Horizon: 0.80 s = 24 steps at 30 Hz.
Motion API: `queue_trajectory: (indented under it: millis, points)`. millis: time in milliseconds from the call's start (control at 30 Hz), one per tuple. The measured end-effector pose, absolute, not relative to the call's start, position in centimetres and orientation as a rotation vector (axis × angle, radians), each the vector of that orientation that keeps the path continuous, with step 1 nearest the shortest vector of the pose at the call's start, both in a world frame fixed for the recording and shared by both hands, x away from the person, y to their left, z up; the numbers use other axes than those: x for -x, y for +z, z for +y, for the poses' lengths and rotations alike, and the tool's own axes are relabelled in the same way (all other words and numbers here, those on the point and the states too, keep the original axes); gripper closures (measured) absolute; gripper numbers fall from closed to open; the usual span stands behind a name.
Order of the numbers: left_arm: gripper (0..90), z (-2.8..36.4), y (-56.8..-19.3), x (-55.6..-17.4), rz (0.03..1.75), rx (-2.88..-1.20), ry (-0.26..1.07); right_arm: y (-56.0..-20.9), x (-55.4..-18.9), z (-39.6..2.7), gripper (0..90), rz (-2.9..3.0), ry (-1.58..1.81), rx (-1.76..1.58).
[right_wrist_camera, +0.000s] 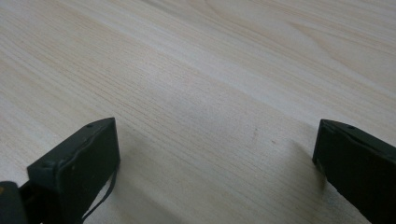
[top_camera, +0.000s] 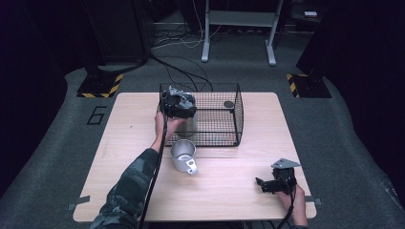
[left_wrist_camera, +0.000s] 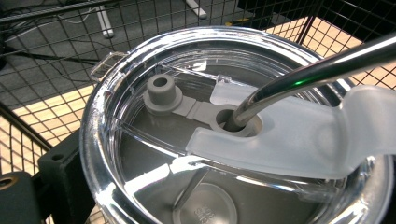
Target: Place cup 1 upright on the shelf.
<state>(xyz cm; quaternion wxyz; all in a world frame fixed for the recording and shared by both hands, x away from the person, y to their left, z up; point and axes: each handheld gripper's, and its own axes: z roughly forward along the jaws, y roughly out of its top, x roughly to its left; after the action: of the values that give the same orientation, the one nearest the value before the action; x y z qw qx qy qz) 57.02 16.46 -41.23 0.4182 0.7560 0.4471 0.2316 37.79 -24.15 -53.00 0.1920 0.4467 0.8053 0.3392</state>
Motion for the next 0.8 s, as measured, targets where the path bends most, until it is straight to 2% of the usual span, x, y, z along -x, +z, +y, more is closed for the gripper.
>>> queue_trajectory:
  millis: [800]
  points:
    - [0.0, 17.3, -39.6, -56.1, 1.057, -1.861, 0.572, -53.0, -37.8, -24.2, 0.1, 2.262, 0.952, -1.252]
